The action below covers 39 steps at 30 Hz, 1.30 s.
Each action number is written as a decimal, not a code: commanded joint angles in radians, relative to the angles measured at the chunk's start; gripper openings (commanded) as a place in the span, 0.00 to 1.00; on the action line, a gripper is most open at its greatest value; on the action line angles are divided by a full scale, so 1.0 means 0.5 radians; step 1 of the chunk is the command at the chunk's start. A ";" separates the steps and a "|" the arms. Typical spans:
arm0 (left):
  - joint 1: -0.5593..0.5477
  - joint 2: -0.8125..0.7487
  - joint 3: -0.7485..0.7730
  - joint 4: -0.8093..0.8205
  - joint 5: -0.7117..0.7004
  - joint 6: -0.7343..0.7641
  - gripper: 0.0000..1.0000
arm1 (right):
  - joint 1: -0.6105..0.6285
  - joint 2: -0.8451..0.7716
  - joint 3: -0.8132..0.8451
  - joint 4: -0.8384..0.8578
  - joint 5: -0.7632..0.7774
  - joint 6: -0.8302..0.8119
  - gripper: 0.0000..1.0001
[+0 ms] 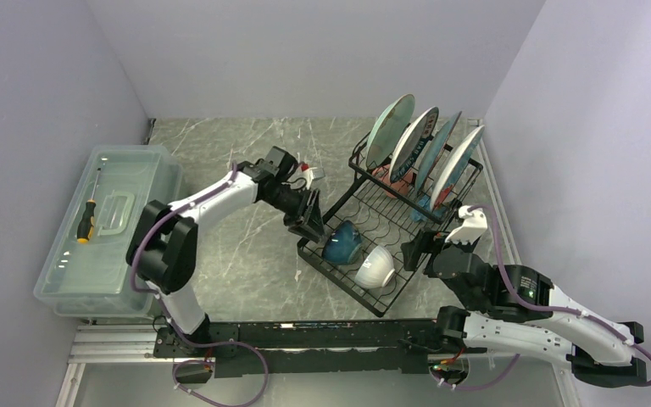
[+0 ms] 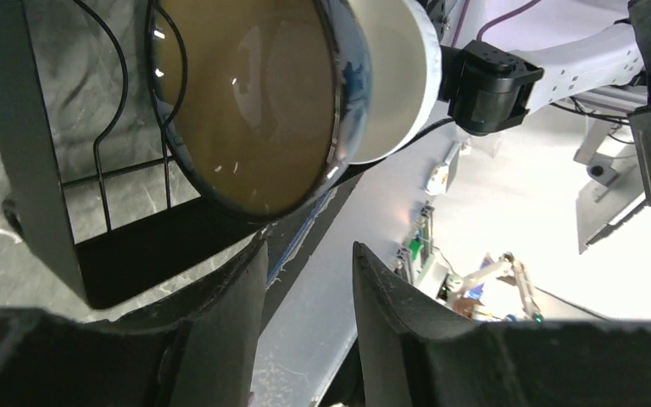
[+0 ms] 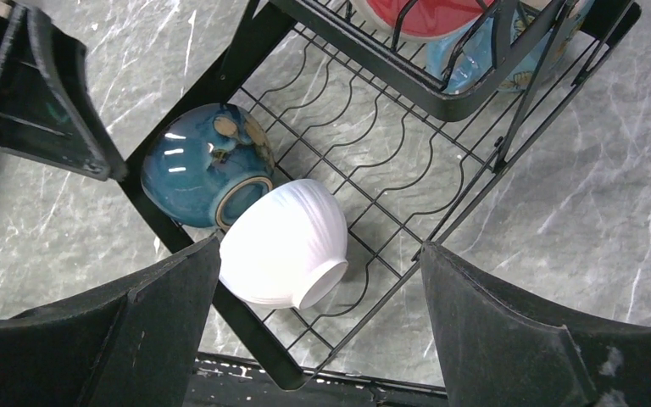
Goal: Load the mixed dishes into the dish rack
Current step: Insert the bowl into the dish rack, then reset both arms
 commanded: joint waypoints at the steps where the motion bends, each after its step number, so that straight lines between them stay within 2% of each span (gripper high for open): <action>1: -0.005 -0.213 0.116 -0.165 -0.206 0.115 0.48 | -0.003 0.010 0.078 -0.017 0.058 -0.058 0.91; 11: -0.005 -0.613 0.267 -0.406 -0.695 0.180 0.58 | -0.003 0.102 0.152 -0.011 0.087 -0.194 0.92; 12: -0.005 -0.659 0.265 -0.413 -0.734 0.184 0.62 | -0.003 0.108 0.160 -0.008 0.095 -0.203 0.93; 13: -0.005 -0.702 0.258 -0.417 -0.779 0.189 0.83 | -0.003 0.113 0.166 0.001 0.100 -0.214 0.93; 14: -0.005 -0.749 0.246 -0.413 -0.802 0.191 0.97 | -0.003 0.118 0.168 0.015 0.099 -0.227 0.93; 15: -0.005 -0.800 0.234 -0.405 -0.829 0.192 0.99 | -0.003 0.125 0.168 0.036 0.096 -0.242 0.93; 25: -0.004 -1.113 0.264 -0.520 -1.265 0.134 0.99 | -0.003 0.253 0.275 0.095 0.112 -0.395 0.95; 39: -0.005 -1.472 0.165 -0.554 -1.516 0.157 0.99 | -0.003 0.270 0.253 0.270 0.189 -0.491 0.96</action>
